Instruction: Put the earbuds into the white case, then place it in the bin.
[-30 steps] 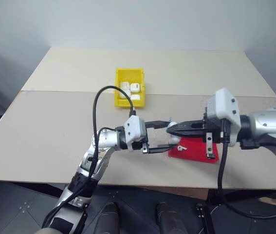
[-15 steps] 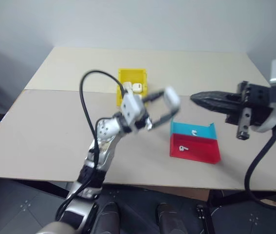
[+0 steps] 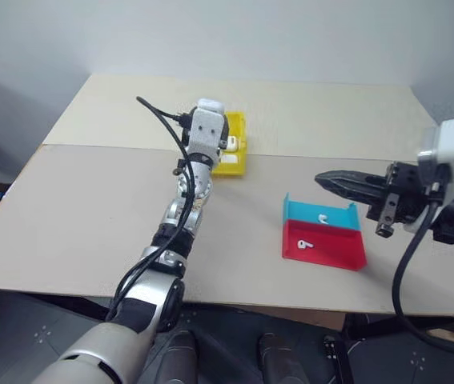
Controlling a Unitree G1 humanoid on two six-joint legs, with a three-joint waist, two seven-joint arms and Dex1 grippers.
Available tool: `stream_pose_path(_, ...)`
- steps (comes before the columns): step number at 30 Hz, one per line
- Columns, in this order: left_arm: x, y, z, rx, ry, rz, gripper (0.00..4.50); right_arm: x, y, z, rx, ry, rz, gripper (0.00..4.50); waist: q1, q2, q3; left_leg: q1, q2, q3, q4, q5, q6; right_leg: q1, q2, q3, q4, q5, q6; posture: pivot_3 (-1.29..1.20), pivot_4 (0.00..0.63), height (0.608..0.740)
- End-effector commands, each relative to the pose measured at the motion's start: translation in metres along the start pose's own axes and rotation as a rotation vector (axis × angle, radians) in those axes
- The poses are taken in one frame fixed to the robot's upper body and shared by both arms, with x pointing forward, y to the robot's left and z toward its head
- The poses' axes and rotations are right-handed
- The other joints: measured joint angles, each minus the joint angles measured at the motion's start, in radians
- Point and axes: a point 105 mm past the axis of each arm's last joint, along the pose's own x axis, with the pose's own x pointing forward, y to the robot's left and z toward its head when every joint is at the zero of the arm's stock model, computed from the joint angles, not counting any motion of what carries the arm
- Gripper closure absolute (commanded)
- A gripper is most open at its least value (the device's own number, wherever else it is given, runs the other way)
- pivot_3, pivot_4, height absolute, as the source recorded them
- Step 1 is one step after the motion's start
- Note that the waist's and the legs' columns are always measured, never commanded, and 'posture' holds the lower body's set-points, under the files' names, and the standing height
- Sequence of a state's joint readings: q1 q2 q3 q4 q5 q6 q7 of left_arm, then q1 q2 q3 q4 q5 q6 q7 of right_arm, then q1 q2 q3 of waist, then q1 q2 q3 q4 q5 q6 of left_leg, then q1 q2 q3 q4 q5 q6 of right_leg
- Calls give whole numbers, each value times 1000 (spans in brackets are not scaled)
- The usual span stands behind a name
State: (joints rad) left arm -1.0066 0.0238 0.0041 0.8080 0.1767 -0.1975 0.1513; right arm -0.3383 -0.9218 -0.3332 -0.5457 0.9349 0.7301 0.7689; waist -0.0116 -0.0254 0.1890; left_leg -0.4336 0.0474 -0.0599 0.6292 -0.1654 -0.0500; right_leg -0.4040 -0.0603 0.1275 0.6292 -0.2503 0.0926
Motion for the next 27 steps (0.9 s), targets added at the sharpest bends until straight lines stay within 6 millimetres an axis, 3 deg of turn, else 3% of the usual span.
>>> stream_pose_path(1,12,-2,7,-18,25,30,25,0,0,9,-36,-20,-15,4500,3,0,0,0,0,0,0,0,0,0,0,0,0,0,0,0,150,740)
stream_pose_path(4,13,-5,3,0,28,17,25,-2,1,8,-30,-18,-23,4500,1,0,0,-1,0,0,0,0,0,0,0,0,-1,0,0,0,150,740)
stream_pose_path(9,19,-14,27,-91,-29,-55,25,-3,4,5,-29,0,-36,4500,-1,0,0,-1,0,0,-1,0,0,-1,0,0,-1,0,0,0,150,740)
stream_pose_path(12,15,-22,33,-399,53,-270,25,-4,5,3,-35,19,-37,4500,-4,0,0,-1,0,0,-2,2,-4,-1,0,0,0,0,0,0,150,740)
stream_pose_path(14,-9,-23,47,-479,-5,-507,25,-7,4,-2,-36,52,-42,4500,-11,1,0,-1,0,0,-3,3,-5,-2,0,0,1,0,0,0,150,740)
stream_pose_path(17,-63,-12,63,-482,-120,-795,25,-15,2,-13,-45,123,-43,4500,-35,2,-1,3,0,0,-7,3,-5,0,0,0,1,2,-6,0,150,740)
stream_pose_path(21,-105,18,52,-425,-17,-887,25,-30,-4,-25,-38,209,-38,4500,-37,1,0,4,1,0,-6,3,-5,-1,0,0,6,3,-10,0,150,740)
stream_pose_path(25,-137,48,42,-372,92,-948,25,-45,-7,-38,-59,313,-23,4500,-30,1,0,5,1,0,1,5,-6,1,0,-1,8,-1,-2,0,150,740)
stream_pose_path(27,-159,66,34,-310,185,-1002,25,-57,-12,-44,-73,361,-29,4500,-33,1,0,7,1,1,1,5,-7,2,0,0,8,-3,-8,0,150,740)
